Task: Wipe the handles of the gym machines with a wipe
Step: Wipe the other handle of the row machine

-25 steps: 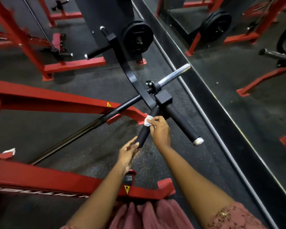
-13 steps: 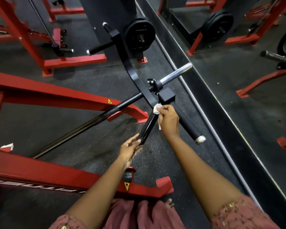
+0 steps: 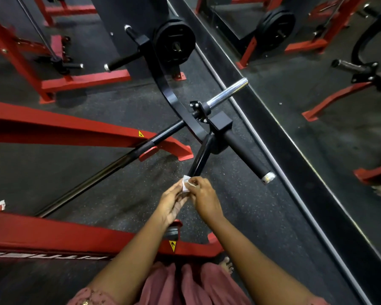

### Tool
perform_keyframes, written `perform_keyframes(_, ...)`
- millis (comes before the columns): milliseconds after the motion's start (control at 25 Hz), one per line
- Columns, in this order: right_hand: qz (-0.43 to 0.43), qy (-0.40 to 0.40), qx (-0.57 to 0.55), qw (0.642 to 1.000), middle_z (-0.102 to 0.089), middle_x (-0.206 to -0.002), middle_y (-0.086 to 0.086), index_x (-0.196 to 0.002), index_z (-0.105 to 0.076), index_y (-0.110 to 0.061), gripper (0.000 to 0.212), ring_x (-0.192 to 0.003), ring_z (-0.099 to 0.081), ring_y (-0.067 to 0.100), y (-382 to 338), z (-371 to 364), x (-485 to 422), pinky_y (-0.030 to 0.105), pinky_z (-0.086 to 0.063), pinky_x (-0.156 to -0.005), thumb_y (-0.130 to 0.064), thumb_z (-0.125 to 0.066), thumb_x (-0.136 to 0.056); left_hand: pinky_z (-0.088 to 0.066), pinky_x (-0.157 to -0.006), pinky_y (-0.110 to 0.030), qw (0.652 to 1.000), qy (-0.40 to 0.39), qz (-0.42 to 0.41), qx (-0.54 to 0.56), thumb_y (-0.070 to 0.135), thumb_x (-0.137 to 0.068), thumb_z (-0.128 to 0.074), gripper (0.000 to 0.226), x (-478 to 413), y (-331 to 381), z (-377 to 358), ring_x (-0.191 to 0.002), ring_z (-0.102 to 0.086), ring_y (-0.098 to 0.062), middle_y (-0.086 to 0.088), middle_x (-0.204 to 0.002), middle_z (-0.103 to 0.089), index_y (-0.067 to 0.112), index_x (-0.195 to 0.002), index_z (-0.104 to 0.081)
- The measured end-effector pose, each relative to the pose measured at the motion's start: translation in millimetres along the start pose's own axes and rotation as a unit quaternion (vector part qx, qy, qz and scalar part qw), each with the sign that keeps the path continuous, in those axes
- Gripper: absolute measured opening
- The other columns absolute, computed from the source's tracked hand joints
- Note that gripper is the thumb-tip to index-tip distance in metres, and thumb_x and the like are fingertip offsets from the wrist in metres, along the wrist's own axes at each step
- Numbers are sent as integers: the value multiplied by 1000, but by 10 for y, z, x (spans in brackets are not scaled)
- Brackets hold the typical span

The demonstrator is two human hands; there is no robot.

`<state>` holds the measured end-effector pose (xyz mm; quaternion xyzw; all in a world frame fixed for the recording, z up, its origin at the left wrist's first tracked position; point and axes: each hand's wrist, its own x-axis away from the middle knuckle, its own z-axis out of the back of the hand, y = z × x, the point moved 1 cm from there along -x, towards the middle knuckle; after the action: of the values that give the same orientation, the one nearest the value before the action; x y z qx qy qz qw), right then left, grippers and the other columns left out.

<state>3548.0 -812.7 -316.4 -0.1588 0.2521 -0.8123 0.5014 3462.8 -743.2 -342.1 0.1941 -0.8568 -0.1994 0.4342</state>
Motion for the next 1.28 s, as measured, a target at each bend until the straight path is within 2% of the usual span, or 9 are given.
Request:
perform_keyframes(120,-82,176,-120,974,-61,-112,13,-105,-68,-5,29,-100,-57,23,47,71,-36,16,-40,-85,6,-57,-81,-51,-78,-24,998,1,17,-62,12,-97,-42,34,37,97,-11,-84,-63,-16,-8,-93,-70,0,-128,-50)
perform_keyframes(200,-240,297,-248,890,-64,-110,12,-105,-68,-5,29,-96,-58,17,195,294,-338,8,-37,-80,8,-57,-82,-47,-86,-26,994,1,18,-105,11,-96,-46,34,37,138,-30,-91,-60,-16,-14,-115,-62,2,-128,-50)
perform_keyframes(280,-304,328,-317,836,-67,-111,8,-107,-68,-8,29,-96,-58,14,253,356,-562,12,-41,-80,6,-55,-85,-46,-92,-29,994,5,19,-111,8,-94,-48,36,25,130,-24,-92,-60,-15,-16,-121,-58,2,-129,-49)
perform_keyframes(400,-314,318,-335,830,-67,-112,8,-109,-67,-9,29,-99,-62,15,166,168,-624,23,-48,-84,4,-55,-85,-48,-87,-27,994,13,18,-108,6,-93,-50,36,-12,94,-20,-77,-64,-10,-10,-94,-66,2,-129,-50)
perform_keyframes(600,-330,316,-322,829,-68,-109,11,-107,-67,-3,27,-99,-63,19,-23,-276,-172,24,-48,-87,4,-57,-84,-53,-75,-24,994,8,16,-110,0,-91,-50,36,-48,83,3,-53,-63,-3,0,-67,-68,-1,-128,-49)
perform_keyframes(760,-376,294,-348,807,-68,-108,13,-108,-66,-2,26,-95,-64,20,-193,-470,123,15,-44,-76,3,-56,-85,-55,-60,-18,993,0,9,-119,-7,-90,-49,38,-31,119,-10,-46,-61,-3,-1,-65,-69,-6,-128,-47)
perform_keyframes(960,-376,321,-446,746,-63,-118,9,-120,-59,-3,30,-100,-59,14,97,130,-555,20,-45,-86,-3,-53,-90,-53,-72,-22,989,13,11,-149,-5,-87,-56,39,-77,158,0,-69,-65,-10,-6,-92,-64,0,-125,-52)
perform_keyframes(1120,-372,281,-446,764,-63,-120,9,-123,-57,-4,31,-107,-60,21,192,62,-759,31,-48,-96,-4,-49,-93,-52,-68,-18,988,15,10,-155,-6,-87,-55,35,-66,167,-10,-78,-60,-14,-5,-91,-63,0,-121,-53)
perform_keyframes(1280,-373,258,-456,766,-62,-119,5,-124,-55,-4,32,-106,-58,16,170,-207,-486,31,-46,-97,-4,-48,-93,-53,-61,-15,988,17,3,-152,-8,-86,-55,30,-58,182,-17,-77,-60,-16,-12,-95,-62,-1,-114,-56)
